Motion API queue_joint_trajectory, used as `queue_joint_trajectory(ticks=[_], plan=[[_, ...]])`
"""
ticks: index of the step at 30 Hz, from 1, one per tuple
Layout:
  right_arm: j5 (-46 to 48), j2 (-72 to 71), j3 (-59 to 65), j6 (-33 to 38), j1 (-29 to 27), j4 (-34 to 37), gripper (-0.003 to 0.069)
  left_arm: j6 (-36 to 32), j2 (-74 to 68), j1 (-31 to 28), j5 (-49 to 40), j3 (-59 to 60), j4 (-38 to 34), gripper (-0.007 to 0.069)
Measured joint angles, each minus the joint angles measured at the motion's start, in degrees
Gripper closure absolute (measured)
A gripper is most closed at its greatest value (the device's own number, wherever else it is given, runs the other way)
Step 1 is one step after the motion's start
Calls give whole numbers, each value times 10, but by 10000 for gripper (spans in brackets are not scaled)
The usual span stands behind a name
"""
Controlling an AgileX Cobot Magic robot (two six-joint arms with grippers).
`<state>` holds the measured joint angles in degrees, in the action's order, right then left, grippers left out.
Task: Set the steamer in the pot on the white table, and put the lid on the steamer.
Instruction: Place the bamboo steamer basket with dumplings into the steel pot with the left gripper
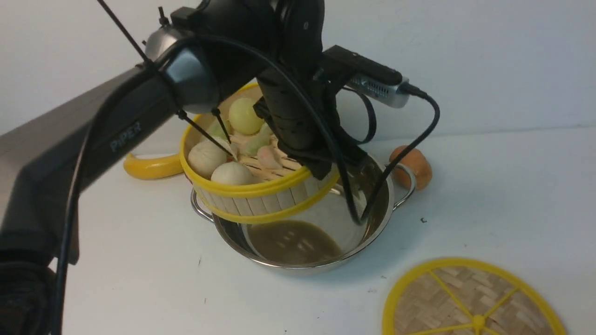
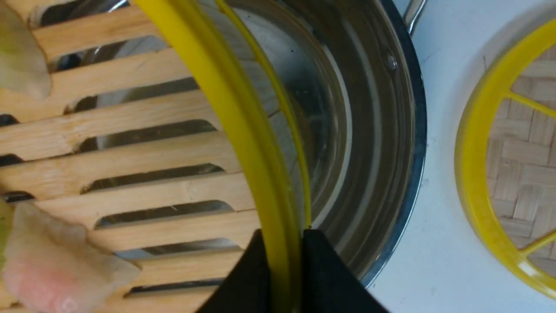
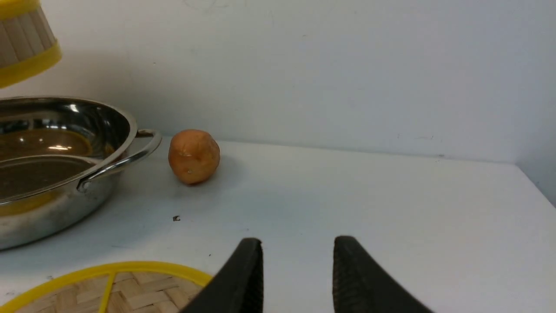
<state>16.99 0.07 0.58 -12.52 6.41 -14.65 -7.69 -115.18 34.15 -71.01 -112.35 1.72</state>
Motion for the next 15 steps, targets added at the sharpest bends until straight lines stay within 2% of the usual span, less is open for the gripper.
queue_joint_trajectory(ticks=[8, 15], plan=[[0, 0, 0, 0, 0, 0, 411, -97, -4, 0, 0, -2, 4, 575], [0, 0, 0, 0, 0, 0, 411, -132, -22, 0, 0, -4, -12, 575]])
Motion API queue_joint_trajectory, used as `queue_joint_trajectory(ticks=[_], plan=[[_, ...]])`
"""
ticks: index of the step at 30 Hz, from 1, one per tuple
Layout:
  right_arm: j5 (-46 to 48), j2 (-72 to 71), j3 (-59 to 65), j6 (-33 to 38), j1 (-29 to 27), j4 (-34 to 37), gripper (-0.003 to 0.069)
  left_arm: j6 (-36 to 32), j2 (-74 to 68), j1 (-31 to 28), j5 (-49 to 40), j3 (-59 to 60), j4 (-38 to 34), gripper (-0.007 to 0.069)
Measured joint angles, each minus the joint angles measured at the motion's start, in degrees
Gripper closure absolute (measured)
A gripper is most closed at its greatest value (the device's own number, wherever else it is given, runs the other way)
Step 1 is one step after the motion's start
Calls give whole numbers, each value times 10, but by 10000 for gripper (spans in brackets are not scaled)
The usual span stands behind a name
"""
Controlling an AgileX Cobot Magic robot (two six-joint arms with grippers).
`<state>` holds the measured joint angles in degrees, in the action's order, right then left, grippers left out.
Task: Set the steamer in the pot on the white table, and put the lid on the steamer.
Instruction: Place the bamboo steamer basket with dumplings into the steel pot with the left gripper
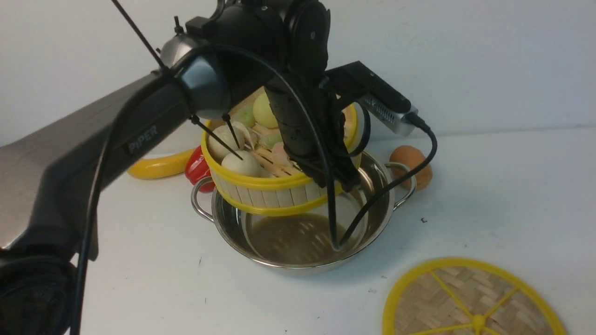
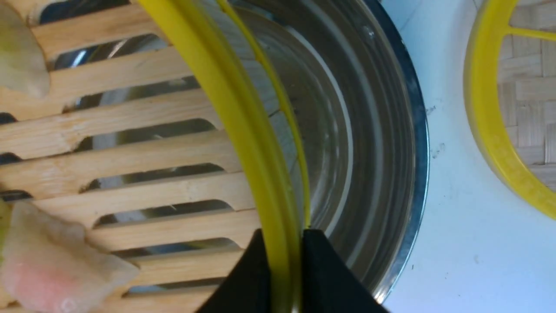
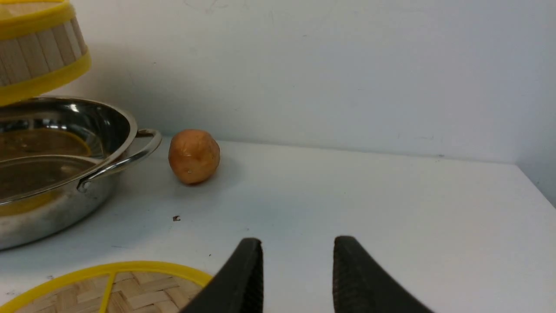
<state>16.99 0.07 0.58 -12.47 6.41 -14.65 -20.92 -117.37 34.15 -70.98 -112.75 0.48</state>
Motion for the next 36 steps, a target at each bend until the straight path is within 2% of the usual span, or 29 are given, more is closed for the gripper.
queue_joint_trajectory(ticks=[15, 24, 36], plan=[[0, 0, 0, 0, 0, 0, 411, -77, -57, 0, 0, 0, -26, 575], [0, 0, 0, -1, 0, 0, 411, -78, -80, 0, 1, 1, -42, 575], [0, 0, 0, -1, 0, 0, 410, -45, -84, 1, 1, 3, -54, 575]])
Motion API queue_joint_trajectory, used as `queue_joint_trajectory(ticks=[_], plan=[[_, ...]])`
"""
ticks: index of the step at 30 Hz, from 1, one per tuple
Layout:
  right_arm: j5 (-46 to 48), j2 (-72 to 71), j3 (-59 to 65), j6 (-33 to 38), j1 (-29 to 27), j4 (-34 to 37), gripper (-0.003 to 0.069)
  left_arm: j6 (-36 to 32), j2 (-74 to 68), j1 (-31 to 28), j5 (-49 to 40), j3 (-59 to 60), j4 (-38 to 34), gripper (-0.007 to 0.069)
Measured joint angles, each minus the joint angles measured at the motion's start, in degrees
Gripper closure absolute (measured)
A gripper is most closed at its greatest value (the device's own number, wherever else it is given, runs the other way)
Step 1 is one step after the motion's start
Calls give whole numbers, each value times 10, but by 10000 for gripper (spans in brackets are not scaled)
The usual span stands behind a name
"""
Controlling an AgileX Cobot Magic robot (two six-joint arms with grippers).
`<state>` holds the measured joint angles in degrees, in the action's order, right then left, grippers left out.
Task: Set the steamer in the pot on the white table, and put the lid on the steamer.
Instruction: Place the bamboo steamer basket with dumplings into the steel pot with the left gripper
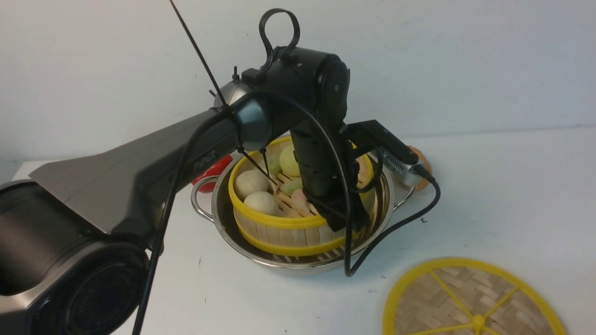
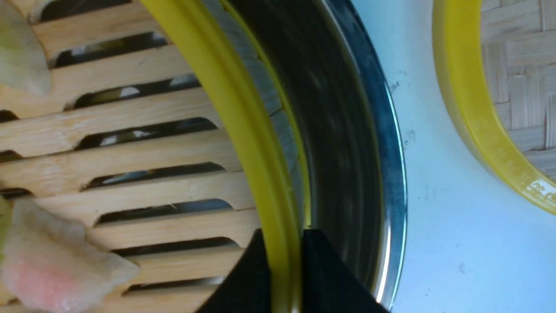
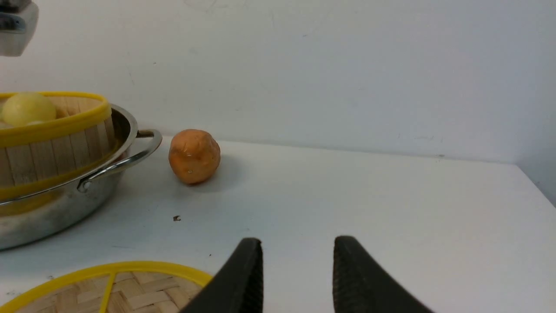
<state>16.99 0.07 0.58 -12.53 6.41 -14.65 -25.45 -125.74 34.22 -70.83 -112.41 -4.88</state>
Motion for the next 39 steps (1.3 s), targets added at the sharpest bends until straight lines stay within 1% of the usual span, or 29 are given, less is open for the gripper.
queue_joint_trajectory(ticks=[4, 7, 9, 10, 11, 13, 16, 17, 19, 21, 25, 27, 30, 31, 34, 36, 37, 39], plan=[[0, 0, 0, 0, 0, 0, 410, 6, -2, 0, 1, 0, -18, 568], [0, 0, 0, 0, 0, 0, 410, 12, -2, 1, 2, 0, -18, 528], [0, 0, 0, 0, 0, 0, 410, 12, -2, 1, 4, 0, -15, 467], [0, 0, 0, 0, 0, 0, 410, 14, -1, 1, 4, 0, -10, 417], [0, 0, 0, 0, 0, 0, 410, 17, -1, 1, 4, 0, -7, 389], [0, 0, 0, 0, 0, 0, 410, 29, 0, 1, 4, -1, 10, 284], [0, 0, 0, 0, 0, 0, 410, 55, 1, 1, 5, -4, 39, 151], [0, 0, 0, 0, 0, 0, 410, 64, 1, 1, 5, -4, 49, 130], [0, 0, 0, 0, 0, 0, 410, 94, 4, 1, 5, -4, 82, 64], [0, 0, 0, 0, 0, 0, 410, 108, 10, 0, 5, -4, 91, 43], [0, 0, 0, 0, 0, 0, 410, 138, 52, 0, 5, -4, 96, 46], [0, 0, 0, 0, 0, 0, 410, 153, 86, 0, 6, -4, 96, 69], [-1, 0, 0, 0, 0, 0, 410, 203, 149, 1, 6, -4, 94, 130], [-1, 0, 0, 0, 0, 0, 410, 234, 182, 1, 6, -4, 89, 158], [-1, 0, 0, 0, 0, 0, 410, 297, 237, 1, 6, -4, 71, 227], [-1, 0, 0, 0, 0, 0, 410, 321, 275, 1, 6, -5, 64, 274], [-1, 0, 0, 0, 0, 0, 410, 324, 278, 1, 6, -5, 64, 284], [-1, 0, 0, 0, 0, 0, 410, 332, 308, 1, 6, -5, 58, 335]])
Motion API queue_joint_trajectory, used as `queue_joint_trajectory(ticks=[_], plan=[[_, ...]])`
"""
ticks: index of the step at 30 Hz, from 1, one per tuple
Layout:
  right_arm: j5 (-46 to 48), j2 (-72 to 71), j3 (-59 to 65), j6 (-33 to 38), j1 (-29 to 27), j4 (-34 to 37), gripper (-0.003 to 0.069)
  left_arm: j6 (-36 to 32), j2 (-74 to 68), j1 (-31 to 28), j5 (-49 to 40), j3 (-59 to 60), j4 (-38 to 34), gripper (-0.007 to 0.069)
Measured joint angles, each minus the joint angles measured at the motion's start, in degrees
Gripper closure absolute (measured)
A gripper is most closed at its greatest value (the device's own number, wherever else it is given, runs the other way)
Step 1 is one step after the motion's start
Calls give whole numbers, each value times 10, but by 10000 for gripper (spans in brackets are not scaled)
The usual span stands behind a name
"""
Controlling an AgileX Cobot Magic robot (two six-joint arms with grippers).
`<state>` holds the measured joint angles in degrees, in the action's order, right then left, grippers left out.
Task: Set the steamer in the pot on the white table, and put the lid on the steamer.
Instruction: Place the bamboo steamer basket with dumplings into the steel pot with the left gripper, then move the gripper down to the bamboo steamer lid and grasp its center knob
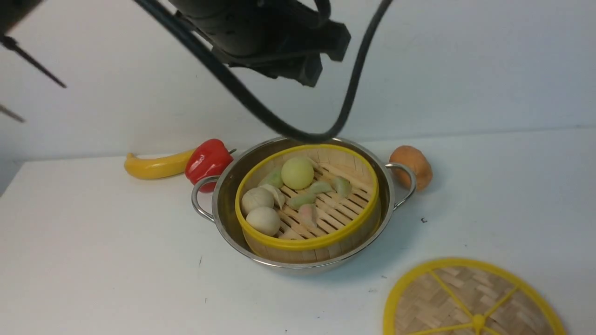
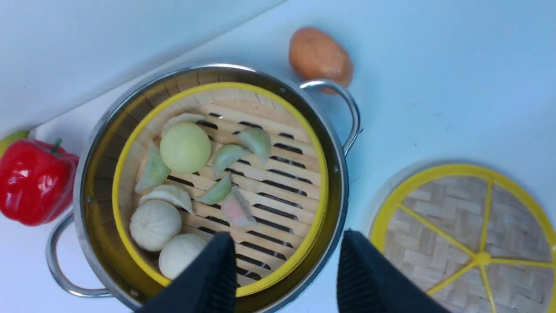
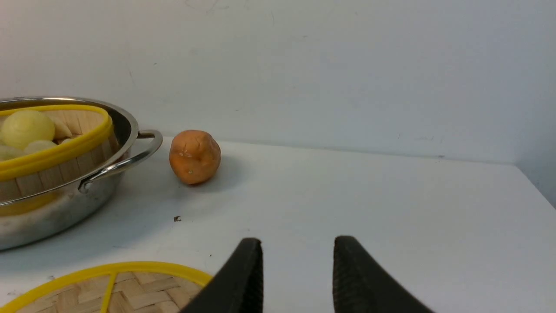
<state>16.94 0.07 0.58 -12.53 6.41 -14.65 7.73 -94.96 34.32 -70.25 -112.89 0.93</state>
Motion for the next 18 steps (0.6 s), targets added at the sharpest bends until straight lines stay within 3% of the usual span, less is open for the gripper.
queue_joint_trajectory(ticks=[8, 16, 18], plan=[[0, 0, 0, 1, 0, 0, 410, 5, 34, 0, 6, 0, -1, 464], [0, 0, 0, 1, 0, 0, 410, 8, 88, 0, 6, 43, 44, 481], [0, 0, 0, 1, 0, 0, 410, 16, 161, 0, 13, 98, 52, 481]])
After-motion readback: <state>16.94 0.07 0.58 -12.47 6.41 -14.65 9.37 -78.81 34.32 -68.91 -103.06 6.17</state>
